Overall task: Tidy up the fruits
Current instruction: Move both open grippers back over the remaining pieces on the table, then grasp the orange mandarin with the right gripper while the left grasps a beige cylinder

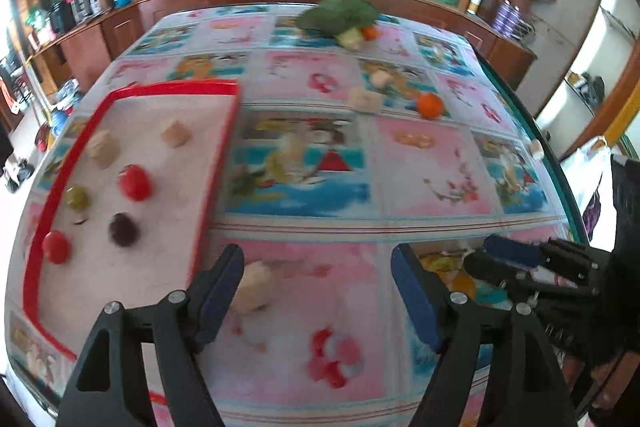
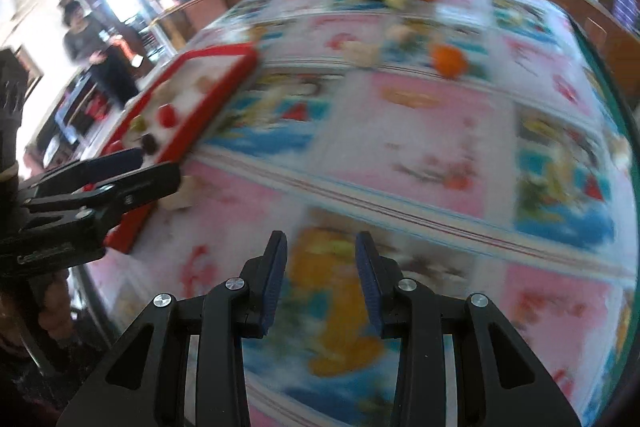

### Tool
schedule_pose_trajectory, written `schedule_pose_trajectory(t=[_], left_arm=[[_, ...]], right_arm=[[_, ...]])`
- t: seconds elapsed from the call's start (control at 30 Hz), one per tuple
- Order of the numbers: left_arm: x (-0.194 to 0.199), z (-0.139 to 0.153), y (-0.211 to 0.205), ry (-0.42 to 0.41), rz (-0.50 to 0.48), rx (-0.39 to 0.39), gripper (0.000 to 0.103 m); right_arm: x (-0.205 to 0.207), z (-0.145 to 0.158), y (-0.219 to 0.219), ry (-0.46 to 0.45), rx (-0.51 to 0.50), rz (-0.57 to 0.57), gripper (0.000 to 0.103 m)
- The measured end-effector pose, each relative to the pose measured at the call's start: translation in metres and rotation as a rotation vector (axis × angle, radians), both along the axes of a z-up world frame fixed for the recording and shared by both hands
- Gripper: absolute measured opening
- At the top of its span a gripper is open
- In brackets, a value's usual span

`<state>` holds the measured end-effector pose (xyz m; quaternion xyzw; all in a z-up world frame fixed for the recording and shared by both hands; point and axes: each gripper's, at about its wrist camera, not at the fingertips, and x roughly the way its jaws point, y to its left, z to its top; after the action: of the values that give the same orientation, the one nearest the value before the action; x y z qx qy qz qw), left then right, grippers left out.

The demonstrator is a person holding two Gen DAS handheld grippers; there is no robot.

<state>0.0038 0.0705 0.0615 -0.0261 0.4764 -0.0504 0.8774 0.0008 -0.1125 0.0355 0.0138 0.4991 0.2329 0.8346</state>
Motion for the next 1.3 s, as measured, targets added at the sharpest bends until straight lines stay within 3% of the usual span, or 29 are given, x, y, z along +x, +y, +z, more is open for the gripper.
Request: schedule_pose_trajectory(t=[0.13, 0.33, 0.53, 0.77, 0.93, 1.07, 1.3], left_arm=[[0.012, -0.004, -0.02, 0.014, -0.02, 0.012, 0.08], [0.047, -0.008, -0.036, 0.023, -0.014, 0.048, 0.081], [0.085, -0.009, -0.034, 0.015, 0.014, 0.066, 0.081], [0.117, -0.013, -0.029, 0.033, 0.029, 0.059, 0.083], [0.134, -0.017, -0.034, 0.043, 0.026, 0.035, 0.084], [0.15, -0.022, -0.042, 0.05, 0.029, 0.033, 0.084], [0.176, -0.038, -0.057, 0.064, 0.028, 0.061, 0.084]], right_arm=[[0.016, 0.0, -0.041, 0.005, 0.009, -0.089, 0.035], [0.058, 0.009, -0.068, -0.028, 0.042, -0.145, 0.035], [0.119, 0.01, -0.057, -0.069, 0.042, -0.136, 0.036], [0.172, -0.018, -0.041, -0.021, 0.011, -0.128, 0.039], [0.181, -0.021, -0.033, -0.048, -0.018, -0.096, 0.049], [0.179, -0.02, -0.026, -0.08, -0.062, -0.038, 0.035], [0.163, -0.011, -0.052, -0.094, -0.016, -0.073, 0.035]])
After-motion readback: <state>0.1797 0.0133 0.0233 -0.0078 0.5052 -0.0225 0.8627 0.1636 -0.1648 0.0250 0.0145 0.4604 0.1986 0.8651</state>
